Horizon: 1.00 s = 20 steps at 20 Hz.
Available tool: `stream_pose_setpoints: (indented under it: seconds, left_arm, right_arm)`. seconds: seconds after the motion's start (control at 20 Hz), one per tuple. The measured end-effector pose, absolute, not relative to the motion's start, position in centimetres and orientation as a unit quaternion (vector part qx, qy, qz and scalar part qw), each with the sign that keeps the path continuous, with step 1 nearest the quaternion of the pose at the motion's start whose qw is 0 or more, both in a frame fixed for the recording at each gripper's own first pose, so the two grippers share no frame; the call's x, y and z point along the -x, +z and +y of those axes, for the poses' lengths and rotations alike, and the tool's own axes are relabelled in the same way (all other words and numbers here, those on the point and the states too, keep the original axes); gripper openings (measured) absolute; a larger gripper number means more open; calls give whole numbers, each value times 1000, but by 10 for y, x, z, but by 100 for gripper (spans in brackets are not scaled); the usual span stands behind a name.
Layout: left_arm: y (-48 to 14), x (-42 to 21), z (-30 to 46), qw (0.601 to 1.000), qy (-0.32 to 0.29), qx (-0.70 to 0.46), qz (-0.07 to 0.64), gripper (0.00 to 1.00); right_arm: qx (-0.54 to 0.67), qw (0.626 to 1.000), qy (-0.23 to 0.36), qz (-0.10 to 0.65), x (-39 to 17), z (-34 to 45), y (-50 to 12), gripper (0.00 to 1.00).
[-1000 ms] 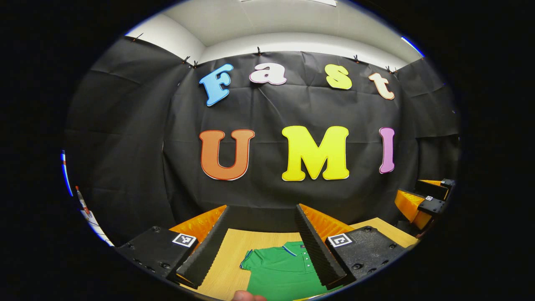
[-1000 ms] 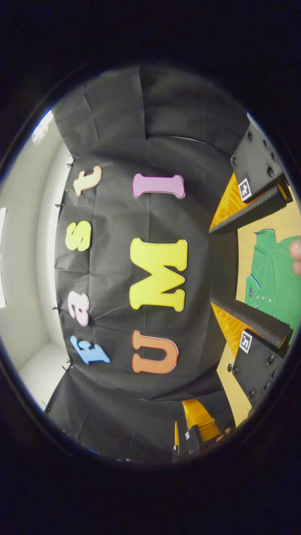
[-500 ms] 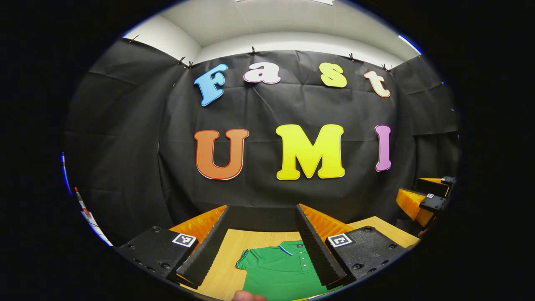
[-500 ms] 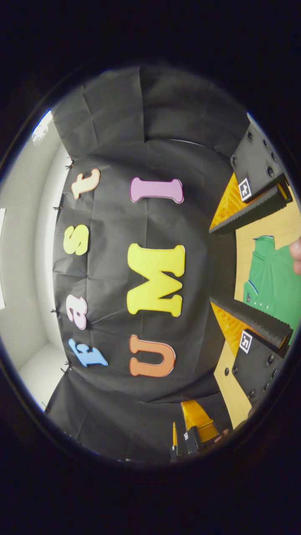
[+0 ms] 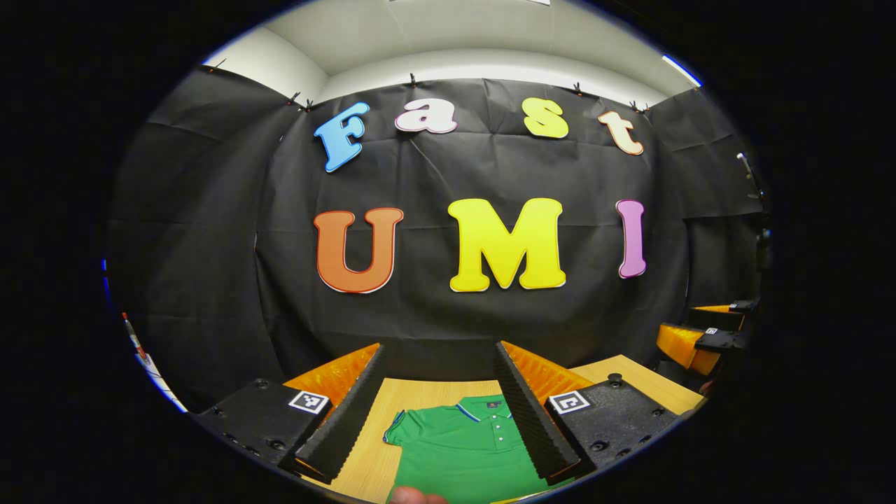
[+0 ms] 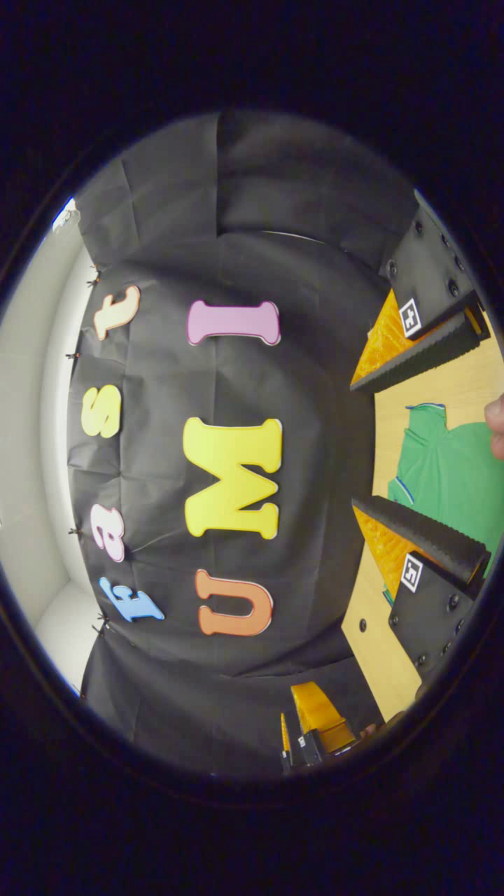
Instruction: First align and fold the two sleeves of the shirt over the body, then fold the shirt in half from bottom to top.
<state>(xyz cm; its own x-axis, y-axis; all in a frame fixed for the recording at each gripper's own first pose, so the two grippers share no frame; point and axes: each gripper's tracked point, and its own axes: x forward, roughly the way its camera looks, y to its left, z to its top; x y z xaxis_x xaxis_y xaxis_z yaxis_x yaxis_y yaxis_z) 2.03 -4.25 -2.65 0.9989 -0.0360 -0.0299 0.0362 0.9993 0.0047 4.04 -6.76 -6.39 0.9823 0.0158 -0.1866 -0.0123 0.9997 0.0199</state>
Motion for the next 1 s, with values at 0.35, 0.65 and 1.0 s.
stream_pose_setpoints:
  seconds: [0.35, 0.65, 1.0]
  left_arm:
    - [-55, -9, -45, 998, 0, -10, 57, 98]
    - [-73, -7, -46, 996, 25, -18, 81, 98]
    - [-88, -11, -57, 994, 35, -33, 102, 98]
  right_arm:
    - [-24, 981, 14, 190, -74, -109, -149, 94]
    - [-27, 968, 29, 249, -130, -130, -216, 96]
    - [-42, 949, 29, 311, -183, -148, -302, 96]
